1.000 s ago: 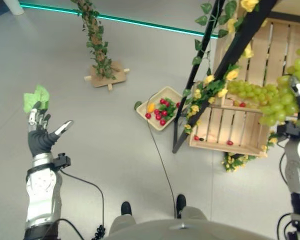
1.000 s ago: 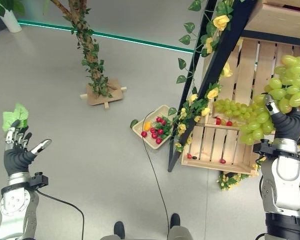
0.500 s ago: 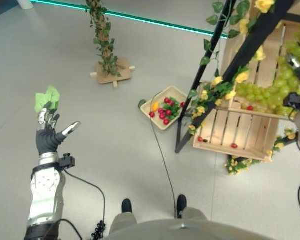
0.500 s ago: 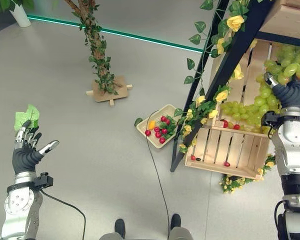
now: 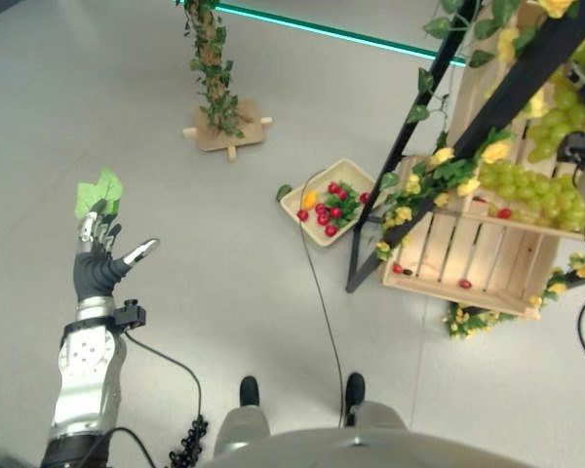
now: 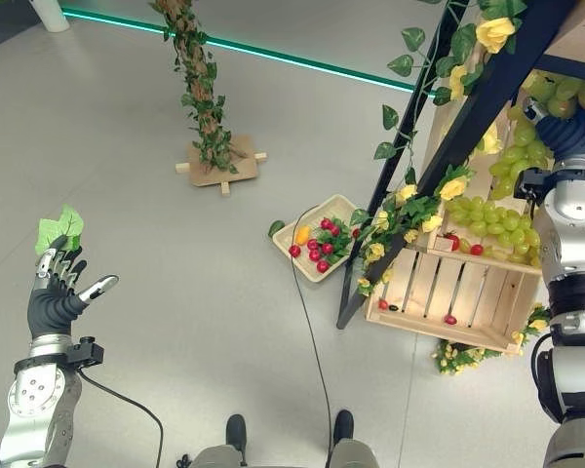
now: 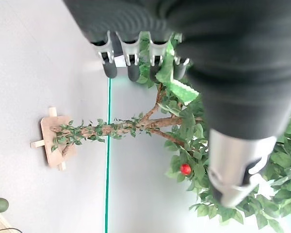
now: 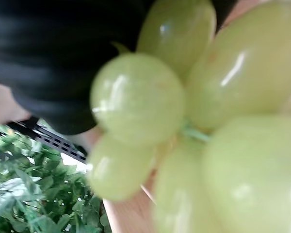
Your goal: Pick up the fruits from the basket on one side to the basket on the other side
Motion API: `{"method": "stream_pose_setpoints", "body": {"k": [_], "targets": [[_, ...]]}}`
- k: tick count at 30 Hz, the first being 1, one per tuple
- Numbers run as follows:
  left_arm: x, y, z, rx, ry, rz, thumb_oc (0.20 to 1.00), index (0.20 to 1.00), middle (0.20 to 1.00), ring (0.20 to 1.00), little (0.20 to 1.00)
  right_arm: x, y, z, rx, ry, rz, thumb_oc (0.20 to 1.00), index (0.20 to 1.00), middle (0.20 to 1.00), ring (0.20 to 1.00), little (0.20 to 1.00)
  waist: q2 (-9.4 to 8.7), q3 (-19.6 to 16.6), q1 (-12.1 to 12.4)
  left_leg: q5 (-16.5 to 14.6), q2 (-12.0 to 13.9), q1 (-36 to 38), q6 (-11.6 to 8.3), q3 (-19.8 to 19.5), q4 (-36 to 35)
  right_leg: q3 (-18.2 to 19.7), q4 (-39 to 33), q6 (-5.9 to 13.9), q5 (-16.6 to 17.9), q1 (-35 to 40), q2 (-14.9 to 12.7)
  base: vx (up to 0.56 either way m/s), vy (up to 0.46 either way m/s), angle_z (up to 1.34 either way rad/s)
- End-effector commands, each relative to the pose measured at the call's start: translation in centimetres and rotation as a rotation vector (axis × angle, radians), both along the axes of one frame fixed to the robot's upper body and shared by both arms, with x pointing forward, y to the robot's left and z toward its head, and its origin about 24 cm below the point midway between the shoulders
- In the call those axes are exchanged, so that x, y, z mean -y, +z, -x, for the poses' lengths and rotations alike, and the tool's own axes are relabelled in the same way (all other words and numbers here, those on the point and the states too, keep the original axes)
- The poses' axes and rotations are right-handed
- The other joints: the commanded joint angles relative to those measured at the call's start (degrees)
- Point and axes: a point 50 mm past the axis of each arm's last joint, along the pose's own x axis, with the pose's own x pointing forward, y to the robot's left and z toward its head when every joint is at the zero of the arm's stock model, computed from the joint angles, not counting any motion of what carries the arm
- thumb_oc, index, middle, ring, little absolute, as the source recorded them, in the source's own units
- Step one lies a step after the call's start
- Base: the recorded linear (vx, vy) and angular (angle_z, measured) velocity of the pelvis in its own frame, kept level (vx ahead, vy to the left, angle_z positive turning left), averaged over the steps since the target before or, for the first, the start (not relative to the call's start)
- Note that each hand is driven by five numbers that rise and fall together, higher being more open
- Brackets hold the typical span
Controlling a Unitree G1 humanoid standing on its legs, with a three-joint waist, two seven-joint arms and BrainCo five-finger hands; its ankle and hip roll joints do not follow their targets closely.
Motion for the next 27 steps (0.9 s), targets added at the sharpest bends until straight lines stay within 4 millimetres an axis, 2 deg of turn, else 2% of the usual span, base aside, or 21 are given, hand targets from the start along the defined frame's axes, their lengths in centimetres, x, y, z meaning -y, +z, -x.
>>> {"method": "stream_pose_setpoints", "body": {"k": [1, 15, 17, 18, 19, 20, 22, 23, 24, 26, 27], "targets": [[-0.5, 3.2, -0.5, 0.116, -0.023, -0.064, 1.000, 1.000, 1.000, 1.000, 1.000, -1.1, 5.6, 0.3, 0.166, 0.001, 0.082, 1.000, 1.000, 1.000, 1.000, 1.000, -1.94, -0.31, 0.77, -8.53, 0.02, 1.51, 0.87, -1.74, 6.54, -0.59, 7.12, 1.35, -3.17, -1.56, -1.14, 0.00, 0.000, 0.00], [-0.7, 3.2, -0.4, 0.114, -0.011, -0.056, 1.000, 1.000, 1.000, 1.000, 1.000, -0.6, 5.5, 0.0, 0.122, -0.033, 0.082, 1.000, 1.000, 1.000, 1.000, 1.000, -2.11, -0.14, 0.75, -8.65, -0.01, 1.17, 0.92, -1.82, 6.72, -0.40, 7.18, 1.35, -3.17, -1.83, -1.08, 0.00, 0.000, 0.00], [-0.8, 3.0, -0.4, 0.102, -0.006, -0.056, 1.000, 1.000, 1.000, 1.000, 1.000, 0.1, 5.9, 0.0, 0.006, -0.134, 0.275, 1.000, 1.000, 1.000, 1.000, 1.000, -2.33, 0.01, 0.61, -8.71, 0.02, 1.08, 0.97, -1.75, 6.89, -0.19, 7.40, 1.38, -3.07, -2.11, -1.04, 0.00, 0.000, 0.00], [-0.8, 3.0, -0.4, 0.102, -0.005, -0.055, 1.000, 1.000, 1.000, 1.000, 1.000, 0.1, 6.0, 0.0, 0.006, -0.135, 0.278, 1.000, 1.000, 1.000, 1.000, 1.000, -2.26, 0.03, 0.58, -8.72, 0.02, 1.07, 0.98, -1.73, 6.90, -0.16, 7.43, 1.38, -3.08, -2.14, -1.04, 0.00, 0.000, 0.00], [-1.0, 3.1, -0.4, 0.101, -0.003, -0.063, 1.000, 1.000, 1.000, 1.000, 1.000, -0.1, 6.7, 0.2, -0.051, -0.176, 0.436, 1.000, 1.000, 1.000, 1.000, 1.000, -2.41, 0.12, 0.44, -8.77, 0.00, 0.99, 0.99, -1.68, 7.01, -0.06, 7.43, 1.41, -3.04, -2.31, -1.02, 0.00, 0.000, 0.00], [-0.9, 3.1, -0.4, 0.102, -0.002, -0.061, 1.000, 1.000, 1.000, 1.000, 1.000, -0.1, 6.8, 0.2, -0.051, -0.177, 0.439, 1.000, 1.000, 1.000, 1.000, 1.000, -2.31, 0.14, 0.41, -8.78, 0.00, 0.97, 0.99, -1.67, 7.03, -0.05, 7.45, 1.41, -3.05, -2.33, -1.02, 0.00, 0.000, 0.00], [-1.1, 3.1, -0.3, 0.101, 0.001, -0.062, 1.000, 1.000, 1.000, 1.000, 1.000, -0.2, 7.4, 0.4, -0.100, -0.210, 0.586, 1.000, 1.000, 1.000, 1.000, 1.000, -2.36, 0.24, 0.33, -8.83, 0.03, 0.82, 1.02, -1.67, 7.16, 0.01, 7.52, 1.44, -3.06, -2.51, -0.99, 0.00, 0.000, 0.00], [-1.0, 3.0, -0.3, 0.103, 0.003, -0.064, 1.000, 1.000, 1.000, 1.000, 1.000, 0.4, 7.4, 0.7, -0.099, -0.241, 0.575, 1.000, 1.000, 1.000, 1.000, 1.000, -2.33, 0.29, 0.28, -8.85, 0.01, 0.70, 1.05, -1.74, 7.23, -0.04, 7.53, 1.45, -3.06, -2.50, -1.01, 0.00, 0.000, 0.00], [-1.1, 3.1, -0.4, 0.101, -0.001, -0.068, 1.000, 1.000, 1.000, 1.000, 1.000, 0.7, 7.1, 0.8, -0.161, -0.254, 0.642, 1.000, 1.000, 1.000, 1.000, 1.000, -2.60, 0.33, 0.43, -8.83, -0.04, 0.64, 1.05, -1.84, 7.27, 0.00, 7.56, 1.46, -3.01, -2.53, -1.02, 0.00, 0.000, 0.00], [-1.1, 3.0, -0.4, 0.094, -0.005, -0.075, 1.000, 1.000, 1.000, 1.000, 1.000, 0.4, 8.2, 1.2, -0.229, -0.314, 0.861, 1.000, 1.000, 1.000, 1.000, 1.000, -2.47, 0.40, 0.32, -8.89, 0.01, 0.59, 1.04, -1.88, 7.27, -0.07, 7.64, 1.46, -3.18, -2.59, -1.00, 0.00, 0.000, 0.00], [-1.1, 3.0, -0.4, 0.094, -0.004, -0.075, 1.000, 1.000, 1.000, 1.000, 1.000, 0.4, 8.3, 1.2, -0.229, -0.315, 0.862, 1.000, 1.000, 1.000, 1.000, 1.000, -2.44, 0.39, 0.30, -8.89, 0.01, 0.58, 1.04, -1.89, 7.28, -0.08, 7.64, 1.46, -3.18, -2.60, -0.99, 0.00, 0.000, 0.00]]}}
